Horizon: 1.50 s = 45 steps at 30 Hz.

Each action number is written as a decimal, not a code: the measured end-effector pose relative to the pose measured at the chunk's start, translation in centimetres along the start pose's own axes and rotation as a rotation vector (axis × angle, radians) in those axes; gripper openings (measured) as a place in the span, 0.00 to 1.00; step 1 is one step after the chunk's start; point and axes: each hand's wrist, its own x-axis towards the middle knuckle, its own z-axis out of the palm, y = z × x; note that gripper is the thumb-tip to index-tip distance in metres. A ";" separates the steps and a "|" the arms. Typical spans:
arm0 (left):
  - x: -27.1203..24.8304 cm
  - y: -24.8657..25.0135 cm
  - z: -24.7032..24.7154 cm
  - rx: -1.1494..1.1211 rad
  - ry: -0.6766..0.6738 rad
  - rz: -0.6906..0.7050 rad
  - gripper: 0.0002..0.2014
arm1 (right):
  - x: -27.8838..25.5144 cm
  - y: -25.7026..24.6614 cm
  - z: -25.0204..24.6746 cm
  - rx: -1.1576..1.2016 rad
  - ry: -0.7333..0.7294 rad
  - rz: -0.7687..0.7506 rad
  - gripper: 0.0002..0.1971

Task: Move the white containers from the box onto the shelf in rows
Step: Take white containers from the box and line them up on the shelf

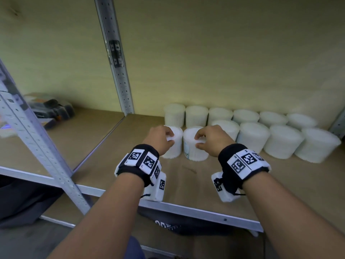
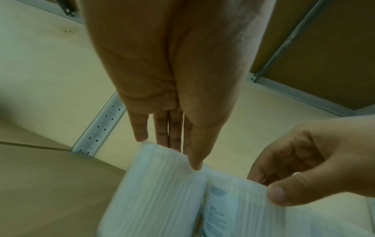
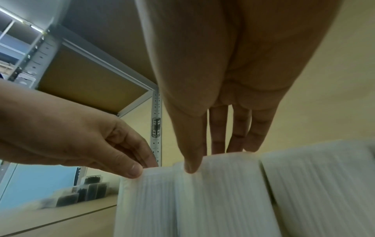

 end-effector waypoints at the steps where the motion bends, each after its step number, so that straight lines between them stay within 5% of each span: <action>1: 0.7 -0.1 0.0 -0.004 0.000 -0.002 0.16 | 0.7 0.1 0.1 0.001 0.001 -0.001 0.16; 14: 6.5 -0.9 1.0 -0.031 0.013 0.052 0.14 | 6.1 1.8 1.8 -0.035 0.097 0.002 0.17; 27: 6.6 0.4 1.0 0.003 -0.004 0.057 0.20 | 4.6 3.3 1.4 0.056 0.106 -0.081 0.22; 33: 6.2 5.4 2.5 -0.033 -0.008 0.173 0.21 | 2.4 7.5 -1.7 0.102 0.207 -0.039 0.18; 45: 7.5 21.2 9.3 -0.101 -0.166 0.408 0.23 | -3.6 22.0 -12.9 -0.035 0.179 0.324 0.19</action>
